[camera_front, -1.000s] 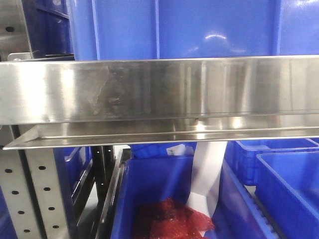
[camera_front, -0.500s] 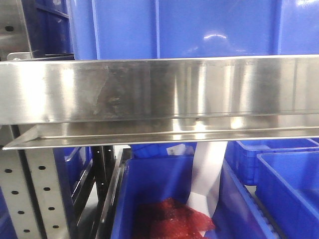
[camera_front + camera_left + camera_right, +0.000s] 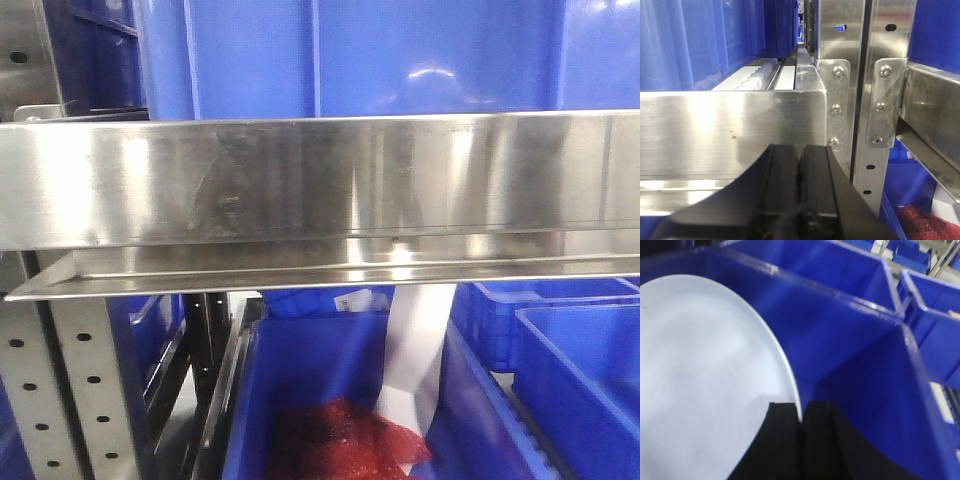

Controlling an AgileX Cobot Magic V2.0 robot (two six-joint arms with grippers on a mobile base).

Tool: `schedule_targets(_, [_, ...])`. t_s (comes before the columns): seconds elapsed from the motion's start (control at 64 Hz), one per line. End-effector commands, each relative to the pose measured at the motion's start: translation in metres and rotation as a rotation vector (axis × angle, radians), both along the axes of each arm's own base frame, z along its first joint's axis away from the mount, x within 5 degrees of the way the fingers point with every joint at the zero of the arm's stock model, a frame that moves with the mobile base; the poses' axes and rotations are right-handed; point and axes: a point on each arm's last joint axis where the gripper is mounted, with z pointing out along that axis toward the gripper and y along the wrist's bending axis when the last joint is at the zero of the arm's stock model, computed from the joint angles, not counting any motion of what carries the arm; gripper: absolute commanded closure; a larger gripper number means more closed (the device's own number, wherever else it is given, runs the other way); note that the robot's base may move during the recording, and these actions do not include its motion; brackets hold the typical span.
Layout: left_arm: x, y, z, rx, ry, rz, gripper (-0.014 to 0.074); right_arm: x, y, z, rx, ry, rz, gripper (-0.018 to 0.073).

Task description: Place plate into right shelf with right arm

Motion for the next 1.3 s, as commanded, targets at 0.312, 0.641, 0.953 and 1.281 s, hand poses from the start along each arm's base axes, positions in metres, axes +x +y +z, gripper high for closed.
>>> schedule_targets(0.312, [-0.001,0.001,0.005,-0.005,-0.083,0.016,0.0643,-0.019,-0.009,0.040,0.100,-0.094,-0.003,-0.0077])
schedule_targets(0.641, [-0.001,0.001,0.005,-0.005,-0.083,0.016,0.0643,-0.080,-0.033,0.096,0.262,-0.179,0.006,0.0074])
schedule_targets(0.953, [-0.001,0.001,0.005,-0.005,-0.083,0.016,0.0643,-0.174,-0.076,0.113,0.328,-0.227,0.002,0.0490])
schedule_targets(1.281, [-0.001,0.001,0.005,-0.005,-0.083,0.016,0.0643,-0.265,-0.114,0.027,0.337,-0.267,0.035,0.0510])
